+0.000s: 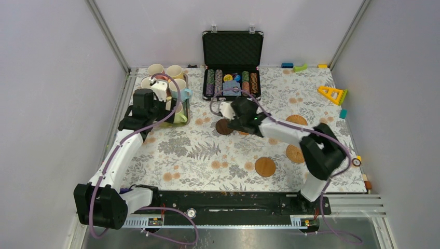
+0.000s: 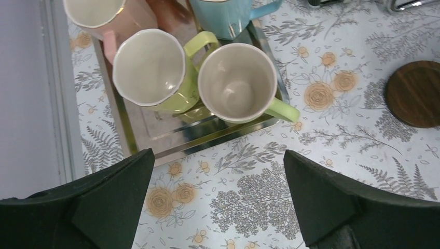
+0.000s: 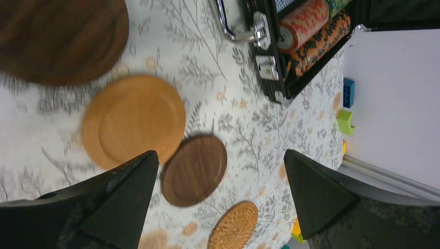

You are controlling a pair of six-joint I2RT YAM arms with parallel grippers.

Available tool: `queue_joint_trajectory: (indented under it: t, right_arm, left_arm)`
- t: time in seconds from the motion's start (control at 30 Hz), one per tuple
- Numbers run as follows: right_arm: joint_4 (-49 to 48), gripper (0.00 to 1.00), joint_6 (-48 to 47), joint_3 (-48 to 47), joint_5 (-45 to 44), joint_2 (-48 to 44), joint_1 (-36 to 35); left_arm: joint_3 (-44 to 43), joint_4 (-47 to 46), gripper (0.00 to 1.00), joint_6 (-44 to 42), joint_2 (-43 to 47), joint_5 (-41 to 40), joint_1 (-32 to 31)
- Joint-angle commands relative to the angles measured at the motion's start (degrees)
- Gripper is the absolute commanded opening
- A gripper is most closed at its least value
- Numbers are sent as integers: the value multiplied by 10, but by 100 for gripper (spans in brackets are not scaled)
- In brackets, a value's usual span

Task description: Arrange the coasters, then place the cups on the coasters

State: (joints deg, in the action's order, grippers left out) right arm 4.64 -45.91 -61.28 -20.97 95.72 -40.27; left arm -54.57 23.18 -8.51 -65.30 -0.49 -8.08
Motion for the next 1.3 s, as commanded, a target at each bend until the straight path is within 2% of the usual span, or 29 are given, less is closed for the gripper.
queue_joint_trajectory:
  t: [0.0,0.1,0.23,0.47,0.73,1.0,1.27]
  right_arm:
    - [-16,100,66,-105,-84,73,-25]
    - [18,100,92,-167,-70,119,-27]
    - [20,100,100,-194,-37,151,-34]
    - [21,100,87,-199,28,188,-58]
    - [55,100,54,-186,15,232,-77]
    - [140,100,46,-104,73,157,-85]
    - [239,100,37,-67,117,90,-92]
  left_arm:
    - [1,-44,99,14,8,-36,16]
    - [1,-52,99,20,7,-50,24]
    - [-1,-52,99,24,1,-59,32]
    - [-2,-59,99,26,-6,-77,38]
    - [-6,-57,99,28,-17,-77,38]
    - [-7,-55,99,31,-15,-69,38]
    - [-8,-47,99,33,-6,-66,38]
